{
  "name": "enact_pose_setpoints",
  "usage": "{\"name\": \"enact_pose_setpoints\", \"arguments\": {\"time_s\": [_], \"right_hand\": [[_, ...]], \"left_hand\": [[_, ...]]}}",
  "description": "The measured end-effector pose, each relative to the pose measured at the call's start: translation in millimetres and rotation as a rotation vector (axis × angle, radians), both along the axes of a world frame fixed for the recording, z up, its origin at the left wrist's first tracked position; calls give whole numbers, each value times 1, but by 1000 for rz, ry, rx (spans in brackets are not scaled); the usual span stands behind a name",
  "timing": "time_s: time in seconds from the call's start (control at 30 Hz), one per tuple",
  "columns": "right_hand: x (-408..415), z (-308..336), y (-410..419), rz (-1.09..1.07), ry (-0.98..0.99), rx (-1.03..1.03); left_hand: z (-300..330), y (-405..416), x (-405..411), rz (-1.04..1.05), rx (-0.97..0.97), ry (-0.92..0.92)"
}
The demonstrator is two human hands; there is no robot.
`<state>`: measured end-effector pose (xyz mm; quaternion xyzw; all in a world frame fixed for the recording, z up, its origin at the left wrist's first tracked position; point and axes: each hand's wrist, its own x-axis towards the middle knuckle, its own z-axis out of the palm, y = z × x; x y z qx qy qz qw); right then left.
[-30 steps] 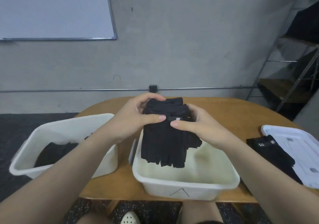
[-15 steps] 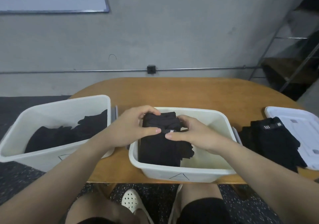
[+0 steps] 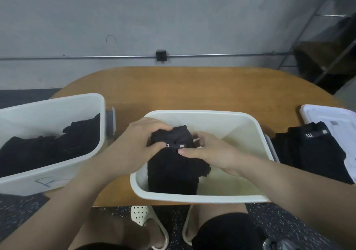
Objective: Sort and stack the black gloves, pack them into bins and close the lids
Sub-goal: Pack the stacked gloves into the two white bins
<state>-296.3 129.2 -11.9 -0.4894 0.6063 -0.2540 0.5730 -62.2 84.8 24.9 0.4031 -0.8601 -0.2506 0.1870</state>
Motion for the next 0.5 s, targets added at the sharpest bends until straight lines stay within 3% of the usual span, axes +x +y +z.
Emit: {"name": "enact_pose_setpoints", "arguments": {"time_s": [0.27,0.5], "right_hand": [[1,7,-15,152,232,-46],[4,-1,-18,163,268,79]], "left_hand": [[-3,4,0,77,11,40],[-6,7,4,66,10,50]]}}
